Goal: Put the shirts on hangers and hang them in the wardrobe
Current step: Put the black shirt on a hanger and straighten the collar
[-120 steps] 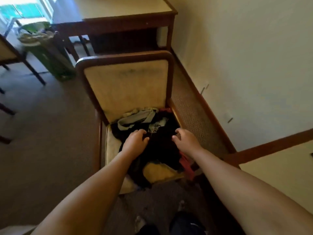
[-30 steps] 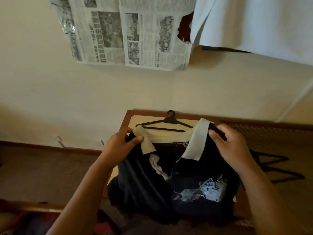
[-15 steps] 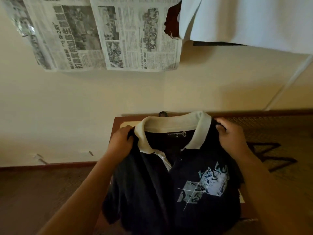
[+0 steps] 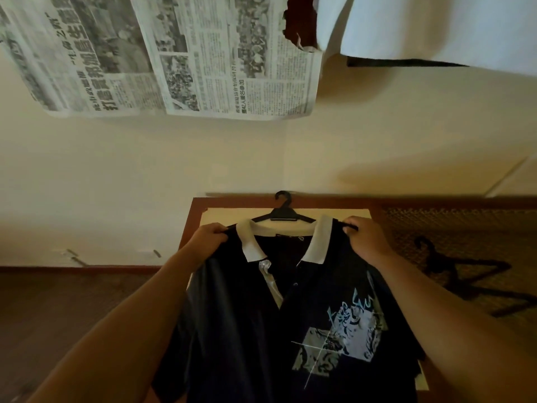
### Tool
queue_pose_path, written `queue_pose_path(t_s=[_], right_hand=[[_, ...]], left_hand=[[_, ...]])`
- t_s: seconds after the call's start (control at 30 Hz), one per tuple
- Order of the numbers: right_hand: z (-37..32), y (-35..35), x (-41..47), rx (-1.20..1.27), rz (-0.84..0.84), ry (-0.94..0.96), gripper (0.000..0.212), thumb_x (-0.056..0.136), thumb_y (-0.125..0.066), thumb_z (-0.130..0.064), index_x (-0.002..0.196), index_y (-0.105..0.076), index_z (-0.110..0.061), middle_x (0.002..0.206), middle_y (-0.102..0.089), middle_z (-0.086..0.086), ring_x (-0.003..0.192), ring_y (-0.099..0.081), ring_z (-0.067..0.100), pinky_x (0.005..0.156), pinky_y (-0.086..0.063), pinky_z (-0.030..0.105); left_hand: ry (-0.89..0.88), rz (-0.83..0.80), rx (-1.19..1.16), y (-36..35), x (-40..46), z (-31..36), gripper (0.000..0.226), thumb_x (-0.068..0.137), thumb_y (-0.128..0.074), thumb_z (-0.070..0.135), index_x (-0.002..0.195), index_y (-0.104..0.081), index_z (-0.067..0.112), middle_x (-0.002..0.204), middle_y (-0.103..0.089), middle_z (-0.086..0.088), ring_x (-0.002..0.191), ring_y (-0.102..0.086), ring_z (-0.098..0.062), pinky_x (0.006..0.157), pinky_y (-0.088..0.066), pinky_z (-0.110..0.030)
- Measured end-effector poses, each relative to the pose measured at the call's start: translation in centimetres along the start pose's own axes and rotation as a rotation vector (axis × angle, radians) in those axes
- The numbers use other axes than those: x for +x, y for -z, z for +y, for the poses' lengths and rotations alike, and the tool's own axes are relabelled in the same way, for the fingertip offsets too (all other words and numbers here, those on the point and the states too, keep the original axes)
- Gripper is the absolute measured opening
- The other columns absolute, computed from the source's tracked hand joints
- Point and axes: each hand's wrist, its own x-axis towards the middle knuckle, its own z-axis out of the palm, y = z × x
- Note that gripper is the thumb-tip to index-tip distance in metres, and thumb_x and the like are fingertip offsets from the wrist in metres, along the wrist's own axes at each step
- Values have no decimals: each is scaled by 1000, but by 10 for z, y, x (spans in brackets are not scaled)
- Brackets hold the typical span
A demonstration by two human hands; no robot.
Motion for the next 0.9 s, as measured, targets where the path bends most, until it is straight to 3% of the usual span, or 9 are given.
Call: queue_pose_path(t_s=[0.17, 0.3, 0.4, 0.5, 0.53, 0.6, 0.7, 0.8, 0.9], right_hand=[[6, -6, 30, -22, -83, -27, 17, 98, -50, -10, 98, -66, -9, 99, -65, 10, 89, -57, 24, 71, -36, 27], [5, -9, 60, -57, -57, -52, 24, 100, -49, -13, 115, -65, -5, 119, -63, 14, 107, -58, 32, 89, -45, 38], [5, -12, 78, -113, -17, -78, 21, 100, -47, -14, 103, -65, -3, 103, -65, 18, 90, -59, 32, 81, -48, 46], [13, -25, 91, -174, -46, -128, 24, 101, -47, -15, 114, -63, -5, 116, -63, 18, 99, -59, 33, 84, -49, 43], [17, -31, 91, -200, -79, -160, 23, 101, -47, -14, 117, -62, -6, 117, -62, 16, 98, -59, 31, 80, -49, 39], [31, -45, 88, -260, -158, -188, 14, 99, -47, -9, 99, -60, -5, 94, -58, 15, 74, -52, 24, 59, -36, 32], [37, -50, 84, -294, -216, -221, 18, 96, -42, -3, 79, -45, -6, 79, -46, 11, 63, -36, 21, 53, -22, 32], [28, -46, 87, -321, -169, -191, 29, 95, -40, -2, 69, -36, -14, 73, -39, 4, 67, -39, 22, 55, -28, 32], [6, -62, 102, -193, -139, -247, 21, 98, -40, -7, 95, -61, -9, 90, -58, 15, 87, -55, 28, 69, -45, 36]], left_hand=[[-94, 63, 296, -10, 33, -9, 19, 96, -50, 9, 110, -61, 13, 99, -60, -4, 88, -56, -19, 61, -39, -18], [-114, 155, 380, -13, 64, -8, 22, 98, -47, 17, 116, -59, 20, 98, -62, -4, 81, -58, -19, 64, -49, -28], [-150, 201, 387, -16, 88, -3, 24, 98, -48, 18, 118, -60, 21, 99, -65, -4, 75, -56, -15, 64, -50, -31], [-118, 167, 371, -25, 102, -9, 18, 97, -51, 19, 112, -60, 18, 93, -65, -5, 69, -56, -13, 59, -49, -30], [-90, 131, 398, -29, 102, -13, 17, 97, -51, 19, 111, -59, 16, 96, -64, -6, 74, -57, -16, 63, -49, -30], [-45, 107, 514, -41, 101, -22, 21, 96, -49, 22, 115, -56, 16, 113, -60, -8, 98, -56, -24, 82, -47, -36], [-84, 230, 652, -57, 92, -25, 29, 95, -45, 25, 123, -51, 16, 126, -49, -7, 119, -43, -27, 98, -36, -39], [-141, 275, 540, -76, 80, -16, 25, 97, -44, 27, 117, -52, 14, 121, -51, -8, 109, -49, -24, 91, -43, -36], [-32, 193, 318, -94, 74, -2, 33, 97, -49, 35, 119, -48, 11, 118, -54, -9, 105, -57, -24, 85, -51, -37]])
